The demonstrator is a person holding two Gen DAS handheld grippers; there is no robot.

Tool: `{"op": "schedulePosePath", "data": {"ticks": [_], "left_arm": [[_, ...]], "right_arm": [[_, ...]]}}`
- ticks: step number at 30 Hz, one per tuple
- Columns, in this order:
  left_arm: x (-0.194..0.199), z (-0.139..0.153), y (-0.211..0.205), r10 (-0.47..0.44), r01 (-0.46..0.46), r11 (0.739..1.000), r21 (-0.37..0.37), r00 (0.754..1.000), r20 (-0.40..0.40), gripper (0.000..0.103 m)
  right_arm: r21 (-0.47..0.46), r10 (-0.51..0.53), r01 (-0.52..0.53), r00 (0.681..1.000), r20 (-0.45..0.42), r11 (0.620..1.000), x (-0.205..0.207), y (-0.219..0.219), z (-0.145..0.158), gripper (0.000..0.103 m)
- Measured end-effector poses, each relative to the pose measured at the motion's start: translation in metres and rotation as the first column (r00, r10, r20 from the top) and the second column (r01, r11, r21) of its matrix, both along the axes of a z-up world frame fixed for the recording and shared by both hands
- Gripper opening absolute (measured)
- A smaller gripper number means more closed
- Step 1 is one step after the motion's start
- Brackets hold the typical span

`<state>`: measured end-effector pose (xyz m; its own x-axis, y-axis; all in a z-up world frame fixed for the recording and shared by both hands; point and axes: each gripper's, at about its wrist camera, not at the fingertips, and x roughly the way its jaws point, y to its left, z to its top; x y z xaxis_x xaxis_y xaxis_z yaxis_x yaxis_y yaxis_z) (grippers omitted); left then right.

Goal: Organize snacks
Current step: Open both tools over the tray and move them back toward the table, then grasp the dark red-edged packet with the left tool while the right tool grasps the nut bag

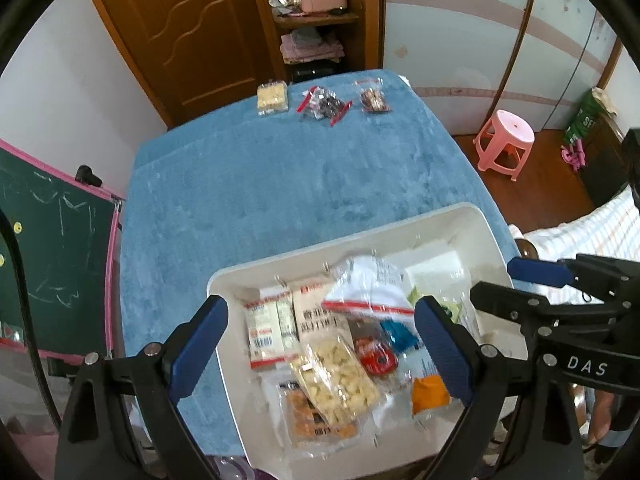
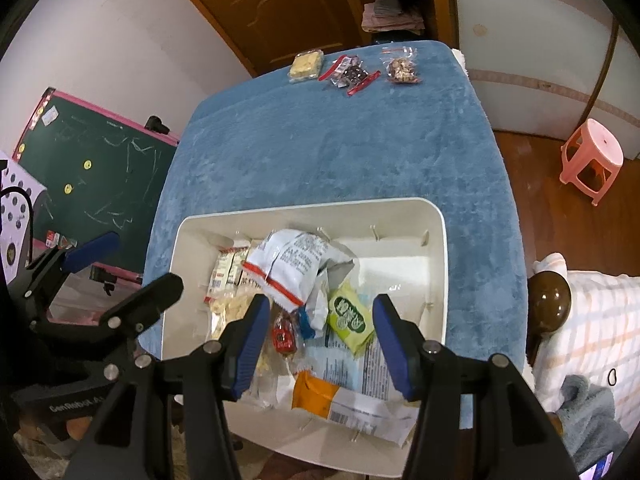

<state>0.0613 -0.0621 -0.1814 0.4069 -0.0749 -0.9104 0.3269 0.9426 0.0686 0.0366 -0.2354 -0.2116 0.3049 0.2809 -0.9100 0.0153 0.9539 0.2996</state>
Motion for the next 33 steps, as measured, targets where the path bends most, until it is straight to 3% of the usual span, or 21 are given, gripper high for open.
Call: {"op": "schedulePosePath", "data": {"ticks": [10,16,20,27,33], "left_arm": [[0.072,0.037,-0.007,-0.036,0.038,0.999,-0.013,0.995,0.097,0.094],[0.135,0.062,-0.02,-0.097,0.098,0.995,-0.001,0.984,0.153,0.094],[0.185,0.066,-0.035,-0.139,0.133,0.99,0.044,0.972,0.19,0.094],[0.272,0.03,-0.072,-0.208,0.203,0.978,0.058,0.972,0.108,0.094],[0.324,-0.031,-0.101,-0.249,0.245,0.966,0.078,0.968,0.043,0.094]], "right_arm": [[0.012,-0.036,0.035,0.999,0.03,0.999,0.055,-0.017,0.015,0.054],[-0.081,-0.044,0.053,0.993,0.114,0.995,0.11,-0.037,0.042,0.054],[-0.159,-0.041,0.069,0.983,0.176,0.985,0.157,-0.054,0.063,0.054],[-0.142,-0.088,0.12,0.972,0.216,0.983,0.248,-0.089,0.061,0.054],[-0.161,-0.125,0.149,0.981,0.147,0.976,0.313,-0.103,0.004,0.054]]}}
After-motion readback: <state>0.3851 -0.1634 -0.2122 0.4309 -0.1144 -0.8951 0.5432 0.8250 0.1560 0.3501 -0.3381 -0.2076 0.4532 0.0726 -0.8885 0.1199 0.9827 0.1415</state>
